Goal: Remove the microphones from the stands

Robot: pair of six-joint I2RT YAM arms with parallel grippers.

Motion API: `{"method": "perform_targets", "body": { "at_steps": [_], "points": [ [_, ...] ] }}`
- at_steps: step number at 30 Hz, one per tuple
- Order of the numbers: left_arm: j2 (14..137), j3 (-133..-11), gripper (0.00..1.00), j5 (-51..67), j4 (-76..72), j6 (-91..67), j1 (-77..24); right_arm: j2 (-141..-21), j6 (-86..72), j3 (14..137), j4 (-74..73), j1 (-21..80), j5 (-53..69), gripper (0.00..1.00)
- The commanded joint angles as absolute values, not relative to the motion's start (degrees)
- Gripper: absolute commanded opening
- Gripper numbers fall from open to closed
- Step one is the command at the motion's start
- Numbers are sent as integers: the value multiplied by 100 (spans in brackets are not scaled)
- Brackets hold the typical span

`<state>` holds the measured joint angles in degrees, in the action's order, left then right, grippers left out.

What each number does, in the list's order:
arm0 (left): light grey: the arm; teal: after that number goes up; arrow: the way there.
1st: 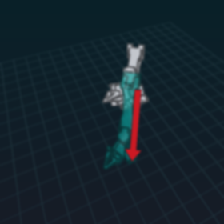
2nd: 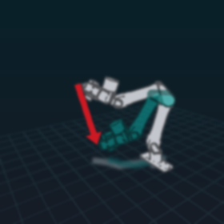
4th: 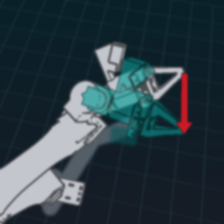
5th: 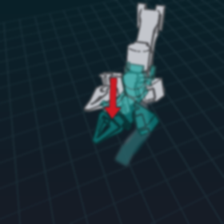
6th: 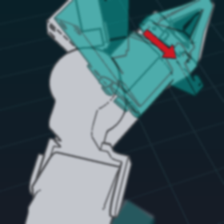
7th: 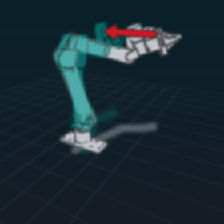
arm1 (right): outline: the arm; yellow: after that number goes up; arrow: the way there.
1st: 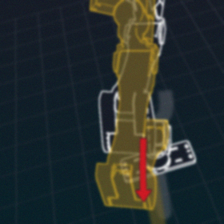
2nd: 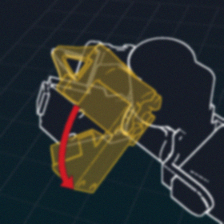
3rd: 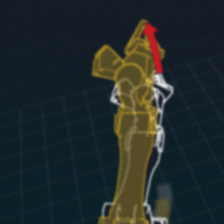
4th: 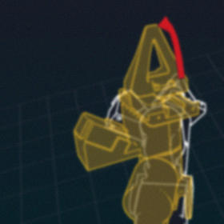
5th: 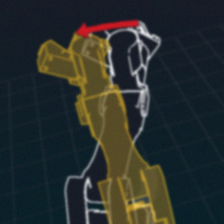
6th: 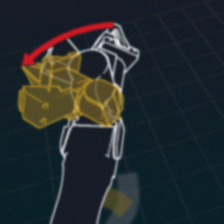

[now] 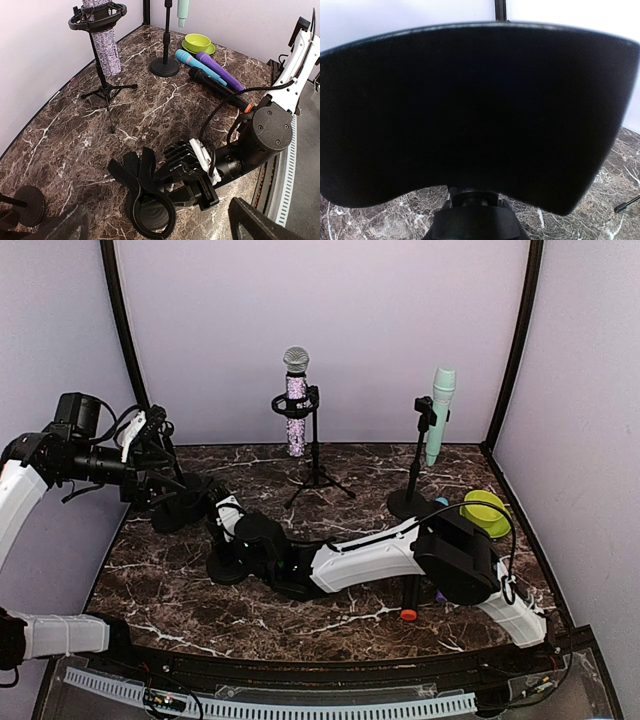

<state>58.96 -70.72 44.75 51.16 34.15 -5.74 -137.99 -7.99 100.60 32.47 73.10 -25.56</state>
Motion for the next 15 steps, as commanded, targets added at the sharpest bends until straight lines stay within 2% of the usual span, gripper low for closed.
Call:
{"method": "perform_targets", "body": {
  "at_steps": [1,5,15],
  "points": [
    [5818,-6990,99,4641,5331,3509,-548,-13781,-779,10022,3508,7302,-2538,6],
    [5802,-6929,99,4631,5396,3523,-538,-13726,-771,9994,3561,7299,-2501,0],
    [5834,-7020,97,5104,5817,3860,-280,-13560,-674,9980,3616,7300,-2372,0]
  ]
}}
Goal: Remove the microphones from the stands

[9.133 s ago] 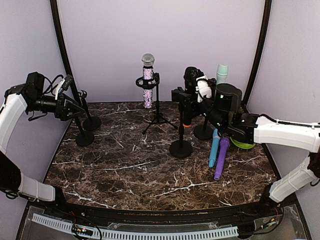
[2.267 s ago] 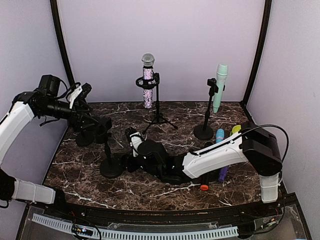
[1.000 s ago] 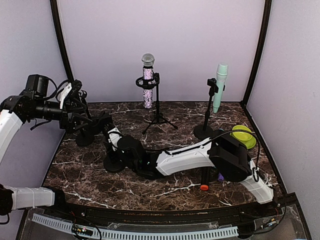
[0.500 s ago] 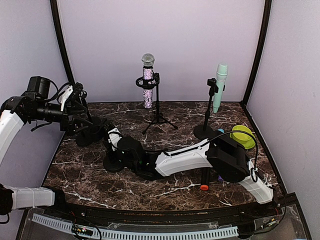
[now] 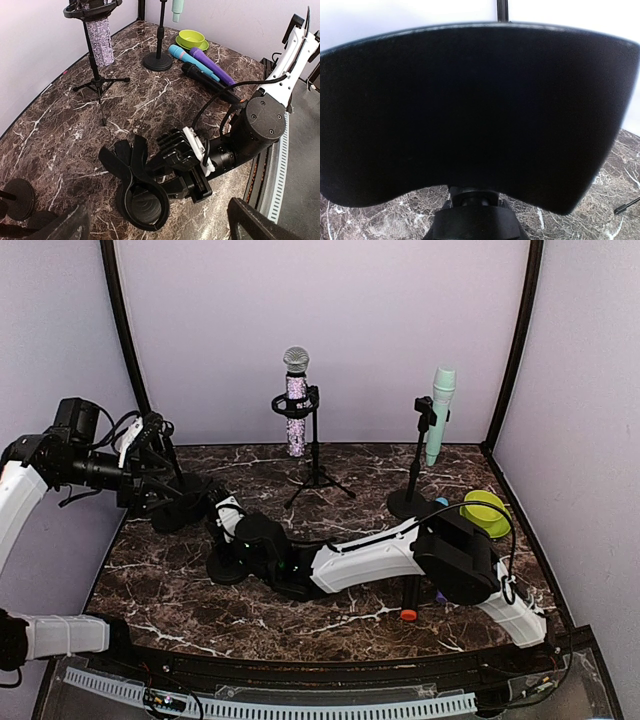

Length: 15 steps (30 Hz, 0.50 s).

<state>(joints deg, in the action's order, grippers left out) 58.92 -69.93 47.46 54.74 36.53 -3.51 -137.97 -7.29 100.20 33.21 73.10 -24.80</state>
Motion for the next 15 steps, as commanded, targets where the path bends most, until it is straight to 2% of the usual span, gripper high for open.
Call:
{"method": "perform_targets", "body": {
  "at_steps": [1,15],
  "points": [
    [5831,-6996,97,5100,5818,3874,-268,-13554,-664,9984,3616,7297,-2361,0],
    [5911,-7145,99,4958,6169,4298,1,-13424,-642,9879,3613,7298,-2306,0]
  ]
}}
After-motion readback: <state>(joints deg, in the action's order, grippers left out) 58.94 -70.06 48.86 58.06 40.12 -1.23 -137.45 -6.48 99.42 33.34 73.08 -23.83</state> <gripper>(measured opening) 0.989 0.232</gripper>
